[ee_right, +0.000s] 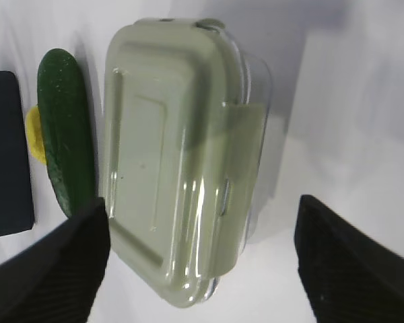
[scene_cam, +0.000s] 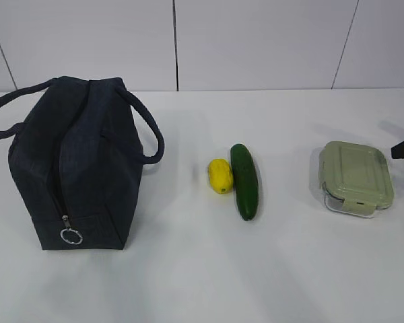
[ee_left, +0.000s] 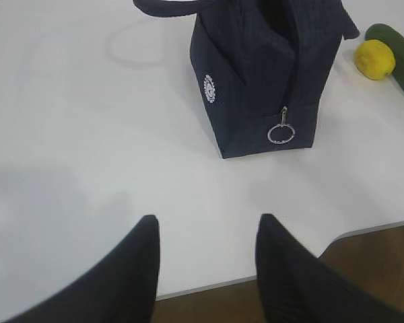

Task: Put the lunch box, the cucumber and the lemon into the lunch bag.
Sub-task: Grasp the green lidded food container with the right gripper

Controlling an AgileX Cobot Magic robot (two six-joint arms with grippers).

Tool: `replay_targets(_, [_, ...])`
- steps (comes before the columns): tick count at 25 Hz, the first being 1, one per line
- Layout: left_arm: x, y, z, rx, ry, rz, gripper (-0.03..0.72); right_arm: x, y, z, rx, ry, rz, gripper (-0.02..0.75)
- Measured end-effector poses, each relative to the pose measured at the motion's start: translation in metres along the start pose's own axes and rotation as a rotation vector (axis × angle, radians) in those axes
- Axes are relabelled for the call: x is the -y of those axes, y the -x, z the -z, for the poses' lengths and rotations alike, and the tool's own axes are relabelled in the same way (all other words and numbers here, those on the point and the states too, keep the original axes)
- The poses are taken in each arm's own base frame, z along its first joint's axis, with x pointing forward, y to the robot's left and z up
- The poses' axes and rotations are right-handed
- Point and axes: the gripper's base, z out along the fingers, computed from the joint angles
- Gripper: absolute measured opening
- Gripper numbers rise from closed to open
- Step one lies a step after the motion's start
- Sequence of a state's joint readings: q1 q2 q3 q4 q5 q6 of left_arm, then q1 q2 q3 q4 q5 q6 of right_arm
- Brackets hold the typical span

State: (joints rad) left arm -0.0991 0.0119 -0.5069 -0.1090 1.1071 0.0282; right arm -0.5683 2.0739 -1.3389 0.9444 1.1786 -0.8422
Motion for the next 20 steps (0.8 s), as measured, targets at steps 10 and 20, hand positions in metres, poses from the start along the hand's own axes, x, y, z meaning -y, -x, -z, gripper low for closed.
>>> replay_targets(10, [0.0,0.0,0.0,0.0,0.0,0.0,0.314,0.018,0.001,-0.026,-0.043,0.031,0.007,0.612])
replay_targets(20, [0.0,0.0,0.0,0.0,0.0,0.0,0.301,0.006,0.006,-0.04,-0.062,0.048,0.07,0.596])
